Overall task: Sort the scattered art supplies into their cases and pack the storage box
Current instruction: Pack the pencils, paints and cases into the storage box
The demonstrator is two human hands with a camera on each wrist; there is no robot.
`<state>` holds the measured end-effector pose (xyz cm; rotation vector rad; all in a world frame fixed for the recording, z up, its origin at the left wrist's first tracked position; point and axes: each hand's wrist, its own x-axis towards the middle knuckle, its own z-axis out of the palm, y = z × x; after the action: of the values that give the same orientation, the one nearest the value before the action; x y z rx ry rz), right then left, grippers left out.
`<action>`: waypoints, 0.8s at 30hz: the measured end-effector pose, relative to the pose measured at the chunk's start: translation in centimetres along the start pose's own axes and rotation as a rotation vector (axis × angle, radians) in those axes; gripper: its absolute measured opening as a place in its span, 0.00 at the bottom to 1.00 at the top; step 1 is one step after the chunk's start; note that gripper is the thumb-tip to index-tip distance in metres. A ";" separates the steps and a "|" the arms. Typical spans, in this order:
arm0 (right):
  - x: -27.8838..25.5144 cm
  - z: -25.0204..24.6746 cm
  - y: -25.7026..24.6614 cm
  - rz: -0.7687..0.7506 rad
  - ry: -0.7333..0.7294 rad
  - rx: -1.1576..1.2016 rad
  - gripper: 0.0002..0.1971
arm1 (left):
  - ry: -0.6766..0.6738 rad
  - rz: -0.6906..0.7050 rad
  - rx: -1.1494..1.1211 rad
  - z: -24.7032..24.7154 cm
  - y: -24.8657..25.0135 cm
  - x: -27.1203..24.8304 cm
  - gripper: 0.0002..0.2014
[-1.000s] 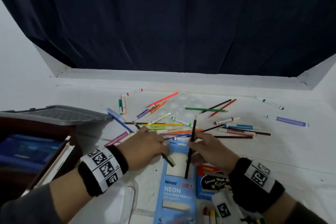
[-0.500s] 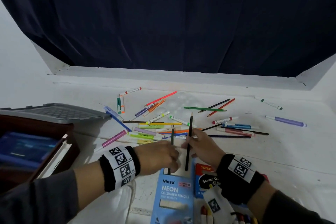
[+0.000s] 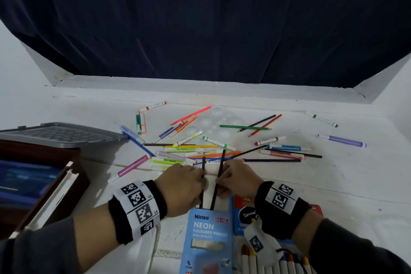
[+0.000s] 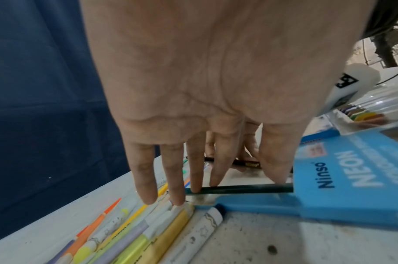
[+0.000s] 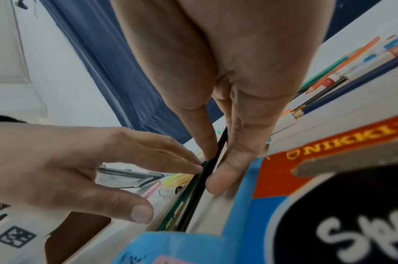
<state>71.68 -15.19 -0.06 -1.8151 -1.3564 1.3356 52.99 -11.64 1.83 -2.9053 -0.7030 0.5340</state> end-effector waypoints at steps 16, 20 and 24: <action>-2.0 2.3 -0.9 -0.327 -0.001 -0.951 0.19 | -0.095 0.038 -0.074 1.2 0.0 -3.1 0.17; -2.5 3.3 -1.2 -0.349 0.004 -1.055 0.18 | -0.189 -0.028 -0.043 0.8 0.9 -3.8 0.20; -2.9 4.6 -1.0 -0.391 0.001 -1.095 0.15 | -0.203 -0.051 -0.045 0.9 1.6 -4.0 0.22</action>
<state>67.02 -18.18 0.16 -1.9279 -2.5656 0.3404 50.04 -14.85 1.93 -2.8923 -0.8218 0.8265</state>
